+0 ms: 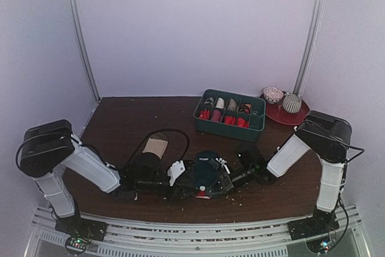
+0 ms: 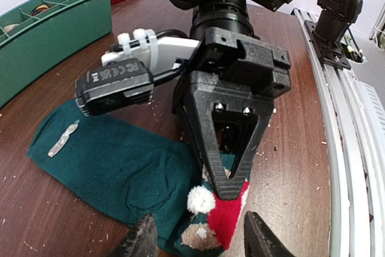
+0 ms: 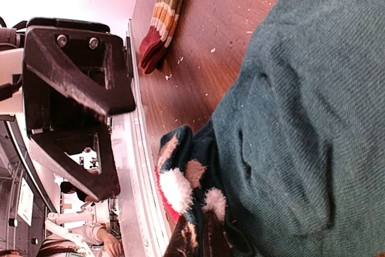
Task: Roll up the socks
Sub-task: Roll the sock at the center of the board.
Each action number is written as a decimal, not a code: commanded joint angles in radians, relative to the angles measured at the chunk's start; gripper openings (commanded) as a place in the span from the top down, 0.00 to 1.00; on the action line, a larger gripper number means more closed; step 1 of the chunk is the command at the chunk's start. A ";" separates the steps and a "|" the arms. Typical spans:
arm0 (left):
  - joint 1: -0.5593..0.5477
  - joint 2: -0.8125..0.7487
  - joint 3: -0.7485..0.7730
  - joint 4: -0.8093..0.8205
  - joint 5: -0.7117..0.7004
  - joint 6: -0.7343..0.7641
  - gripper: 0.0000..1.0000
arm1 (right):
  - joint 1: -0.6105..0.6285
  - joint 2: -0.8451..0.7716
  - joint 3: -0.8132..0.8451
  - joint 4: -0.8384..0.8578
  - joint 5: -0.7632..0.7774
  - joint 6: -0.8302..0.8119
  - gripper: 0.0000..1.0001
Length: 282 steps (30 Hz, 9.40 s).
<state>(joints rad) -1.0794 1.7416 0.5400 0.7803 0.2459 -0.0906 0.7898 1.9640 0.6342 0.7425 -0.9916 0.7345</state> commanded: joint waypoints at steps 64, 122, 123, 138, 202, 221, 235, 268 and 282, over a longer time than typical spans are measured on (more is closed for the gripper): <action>0.079 0.301 0.396 -0.924 0.252 -0.302 1.00 | 0.166 -0.345 -0.109 -0.278 0.553 -1.029 0.60; -0.031 0.036 0.020 -0.172 -0.021 -0.067 0.93 | 0.031 0.137 0.143 -0.636 0.138 -0.512 0.94; -0.032 0.036 0.018 -0.173 -0.017 -0.073 0.93 | 0.032 0.137 0.148 -0.643 0.141 -0.517 0.94; -0.035 -0.153 -0.093 -0.071 -0.137 -0.016 0.43 | 0.031 0.142 0.163 -0.681 0.160 -0.540 0.94; 0.101 0.281 -0.014 -0.420 0.158 -0.542 1.00 | 0.167 -0.398 -0.019 -0.337 0.493 -1.078 0.59; 0.108 0.295 -0.012 -0.463 0.188 -0.507 1.00 | 0.243 -0.205 0.068 -0.379 0.595 -1.217 0.61; 0.110 0.054 -0.020 -0.520 0.037 -0.329 0.50 | 0.260 -0.156 0.117 -0.602 0.605 -0.982 0.98; -0.136 -0.155 -0.102 -0.104 -0.111 -0.002 0.32 | 0.110 0.209 0.674 -1.420 0.145 -0.837 0.96; -0.146 -0.034 -0.070 -0.064 -0.150 -0.026 0.57 | 0.104 0.227 0.677 -1.418 0.140 -0.848 0.96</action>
<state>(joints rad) -1.2213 1.6836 0.4431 0.6621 0.1024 -0.1173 0.8959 2.1311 1.3384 -0.6060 -0.9665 -0.1081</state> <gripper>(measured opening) 0.534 0.121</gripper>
